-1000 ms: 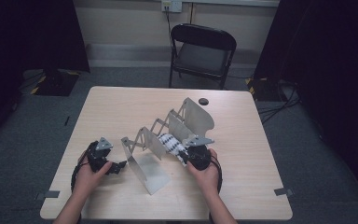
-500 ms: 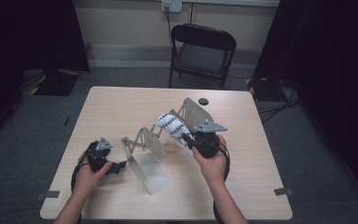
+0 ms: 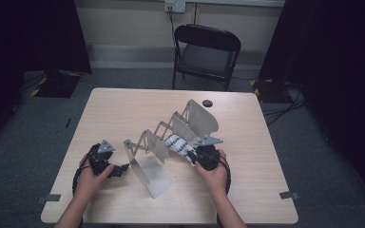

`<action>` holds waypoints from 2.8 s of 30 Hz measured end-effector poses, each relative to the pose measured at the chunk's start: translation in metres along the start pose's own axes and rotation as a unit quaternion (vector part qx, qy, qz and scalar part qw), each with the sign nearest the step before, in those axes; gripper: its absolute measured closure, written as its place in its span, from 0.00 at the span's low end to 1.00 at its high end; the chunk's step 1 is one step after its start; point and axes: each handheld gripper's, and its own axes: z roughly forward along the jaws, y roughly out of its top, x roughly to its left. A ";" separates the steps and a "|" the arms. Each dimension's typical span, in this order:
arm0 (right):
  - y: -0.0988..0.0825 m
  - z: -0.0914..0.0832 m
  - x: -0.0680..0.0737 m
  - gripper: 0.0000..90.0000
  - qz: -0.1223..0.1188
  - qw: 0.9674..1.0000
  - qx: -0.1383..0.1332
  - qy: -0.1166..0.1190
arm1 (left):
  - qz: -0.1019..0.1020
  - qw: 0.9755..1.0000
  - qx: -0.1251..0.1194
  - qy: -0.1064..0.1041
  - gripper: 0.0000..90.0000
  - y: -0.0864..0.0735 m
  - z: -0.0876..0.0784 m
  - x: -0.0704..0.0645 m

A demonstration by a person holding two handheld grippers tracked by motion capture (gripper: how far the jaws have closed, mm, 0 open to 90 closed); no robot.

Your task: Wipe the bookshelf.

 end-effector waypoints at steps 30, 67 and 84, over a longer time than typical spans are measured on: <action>0.057 -0.064 0.001 0.84 -0.035 0.996 -0.076 0.013 | 0.000 1.000 0.000 0.000 0.00 0.000 0.000 0.000; -0.026 -0.011 -0.015 0.83 -0.012 0.999 0.025 0.032 | -0.002 1.000 -0.001 -0.001 0.00 0.000 0.001 0.000; -0.036 -0.037 -0.039 0.83 0.004 1.000 0.023 0.004 | -0.001 1.000 0.001 -0.002 0.00 0.002 0.002 0.000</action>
